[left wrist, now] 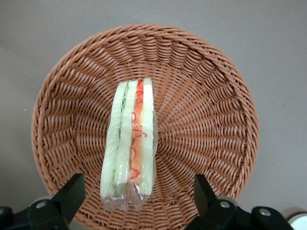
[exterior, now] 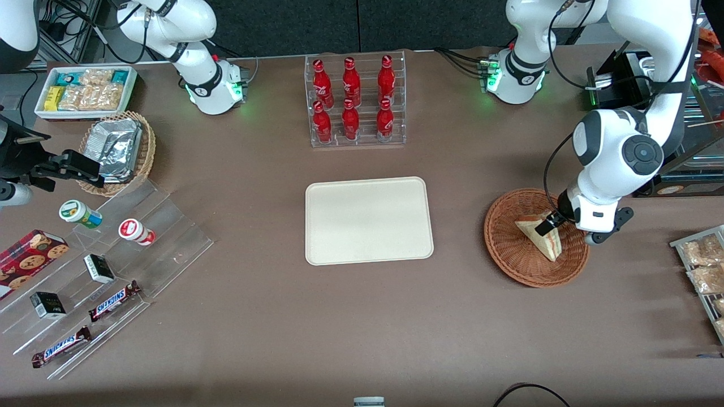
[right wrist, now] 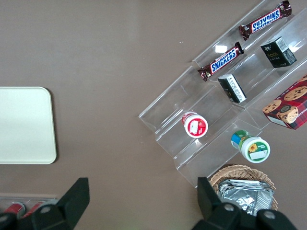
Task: Place sandwich from basket to tray
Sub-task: 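Move the left gripper down over the wrapped sandwich in the wicker basket, then close the left gripper on the sandwich's upright edge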
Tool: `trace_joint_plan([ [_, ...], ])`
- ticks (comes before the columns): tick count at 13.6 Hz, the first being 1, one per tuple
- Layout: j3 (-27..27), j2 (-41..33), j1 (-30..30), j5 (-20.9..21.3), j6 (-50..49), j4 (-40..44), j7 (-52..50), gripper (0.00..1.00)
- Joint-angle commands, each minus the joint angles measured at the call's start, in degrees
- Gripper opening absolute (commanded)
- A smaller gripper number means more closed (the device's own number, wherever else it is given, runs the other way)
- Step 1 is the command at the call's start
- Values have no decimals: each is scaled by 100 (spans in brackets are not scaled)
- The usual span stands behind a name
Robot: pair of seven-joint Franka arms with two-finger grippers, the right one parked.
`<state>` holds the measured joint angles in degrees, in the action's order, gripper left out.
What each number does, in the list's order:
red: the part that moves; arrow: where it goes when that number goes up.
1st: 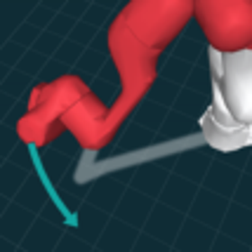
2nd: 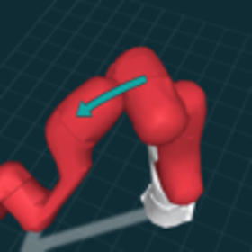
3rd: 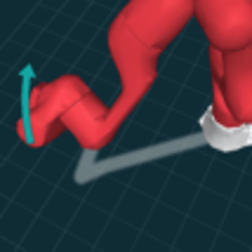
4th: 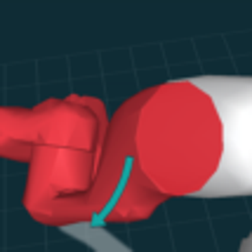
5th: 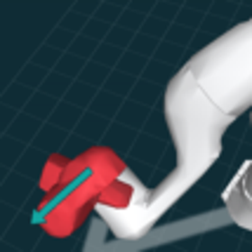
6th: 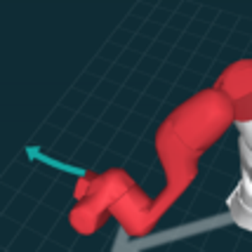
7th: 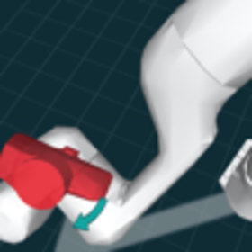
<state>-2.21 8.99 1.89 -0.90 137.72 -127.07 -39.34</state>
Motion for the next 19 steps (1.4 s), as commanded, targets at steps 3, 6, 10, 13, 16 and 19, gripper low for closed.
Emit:
trace_joint_plan([
  [3,28,216,40,99,605,-169,-144,100],
  [6,28,322,40,99,791,-283,-144,100],
  [10,36,366,40,81,852,-432,-179,50],
  [13,36,357,40,99,844,-477,-153,0],
  [16,54,78,40,142,329,-389,-100,0],
  [19,10,-100,75,371,-1242,504,-117,0],
])
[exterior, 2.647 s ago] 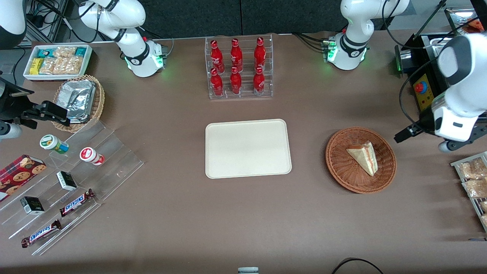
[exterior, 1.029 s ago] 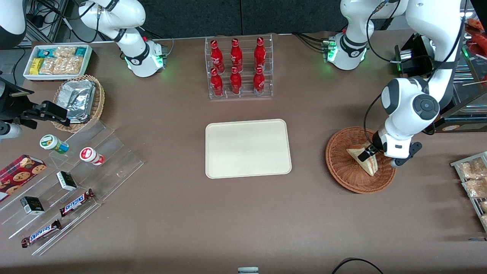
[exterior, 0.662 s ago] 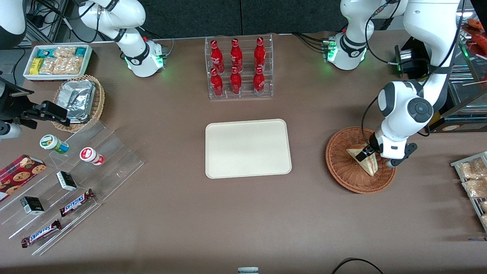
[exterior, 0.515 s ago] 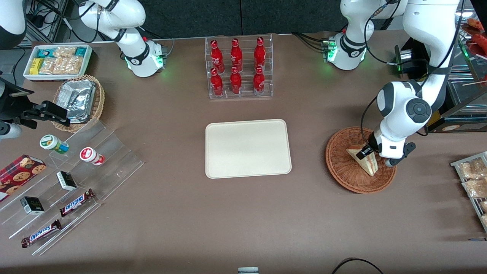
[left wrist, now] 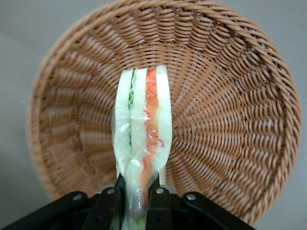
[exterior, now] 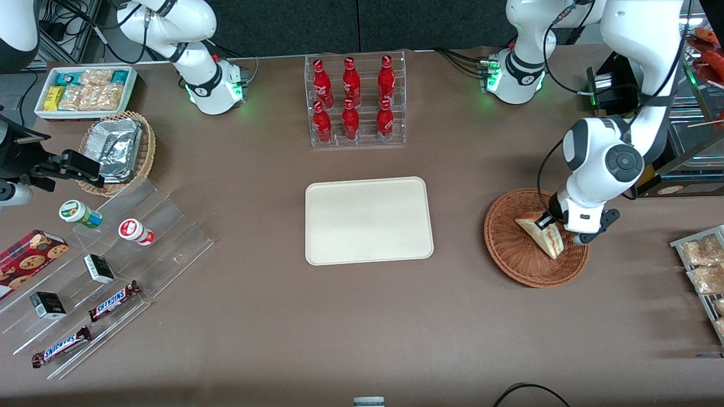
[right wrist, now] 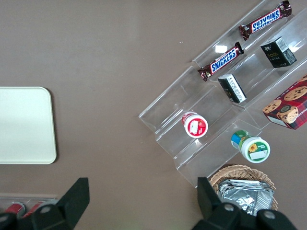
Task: Place sandwich from basket to tray
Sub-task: 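Close the left gripper on the sandwich's upright edge, then lift the sandwich and carry it with the left gripper over the cream tray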
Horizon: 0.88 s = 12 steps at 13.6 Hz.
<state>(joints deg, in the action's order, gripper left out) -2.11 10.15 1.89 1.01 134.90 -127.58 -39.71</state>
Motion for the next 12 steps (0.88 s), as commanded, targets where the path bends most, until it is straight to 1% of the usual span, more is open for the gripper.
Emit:
trace_joint_plan([
  [1,-17,-198,257,268,-1444,872,-116,0],
  [3,-26,-233,461,269,-1782,1129,-134,0],
  [5,-44,-277,706,251,-1809,1200,-186,0],
  [8,-52,-225,1224,190,-1809,1358,-572,0],
  [10,-52,-50,1663,181,-1800,1577,-984,0],
  [12,-61,283,2077,163,-1809,1919,-1249,0],
])
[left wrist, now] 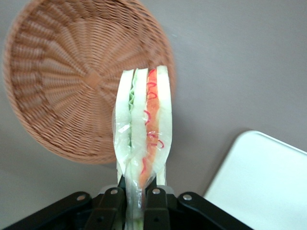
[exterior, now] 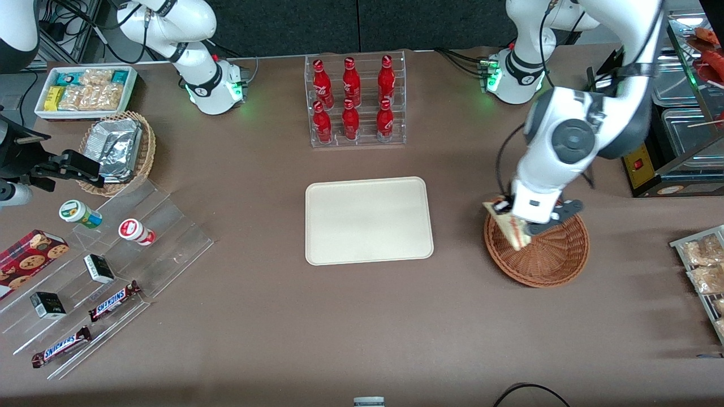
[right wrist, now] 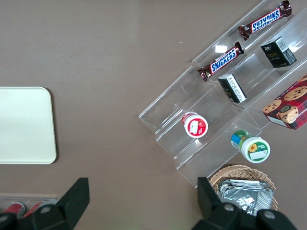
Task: Place sandwich from basket to tray
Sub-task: 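Lift the sandwich and carry it with the left gripper over the cream tray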
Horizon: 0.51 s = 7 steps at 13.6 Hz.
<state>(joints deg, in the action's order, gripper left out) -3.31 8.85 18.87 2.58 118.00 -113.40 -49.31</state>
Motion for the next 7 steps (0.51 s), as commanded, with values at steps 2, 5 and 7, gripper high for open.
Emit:
trace_joint_plan([
  [2,67,749,774,-178,-119,818,-386,0],
  [5,67,1398,1319,-276,-119,1503,-386,0],
  [7,67,1864,1566,-285,-110,2047,-395,0],
])
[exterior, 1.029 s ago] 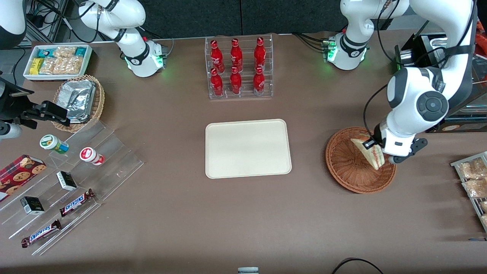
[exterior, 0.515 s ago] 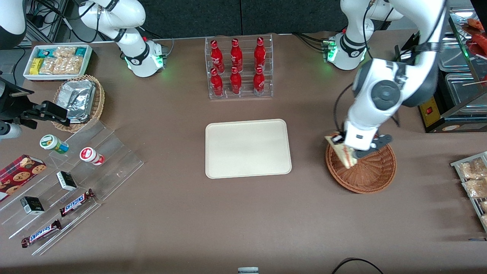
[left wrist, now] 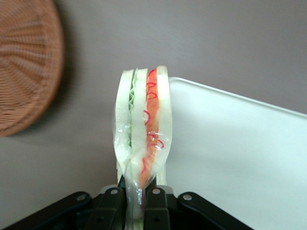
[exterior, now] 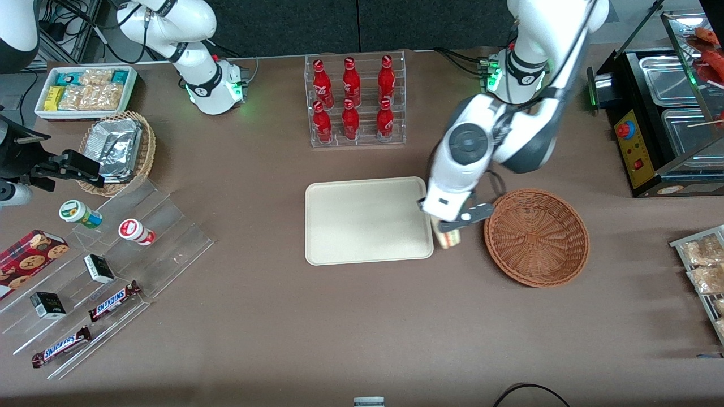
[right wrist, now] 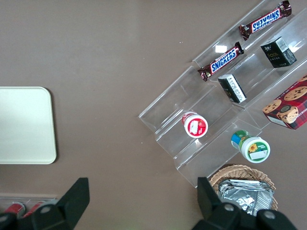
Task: Place sandwich from basket to tray
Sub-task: 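Lift the sandwich and carry it with the left gripper over the cream tray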
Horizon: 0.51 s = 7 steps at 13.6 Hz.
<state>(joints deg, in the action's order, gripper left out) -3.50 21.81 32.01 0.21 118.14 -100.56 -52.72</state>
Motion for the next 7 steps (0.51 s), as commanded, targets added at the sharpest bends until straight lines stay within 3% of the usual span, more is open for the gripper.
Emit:
trace_joint_plan([
  [1,78,814,348,-65,-150,1087,-54,0],
  [7,51,1808,929,-241,-300,2268,340,0],
])
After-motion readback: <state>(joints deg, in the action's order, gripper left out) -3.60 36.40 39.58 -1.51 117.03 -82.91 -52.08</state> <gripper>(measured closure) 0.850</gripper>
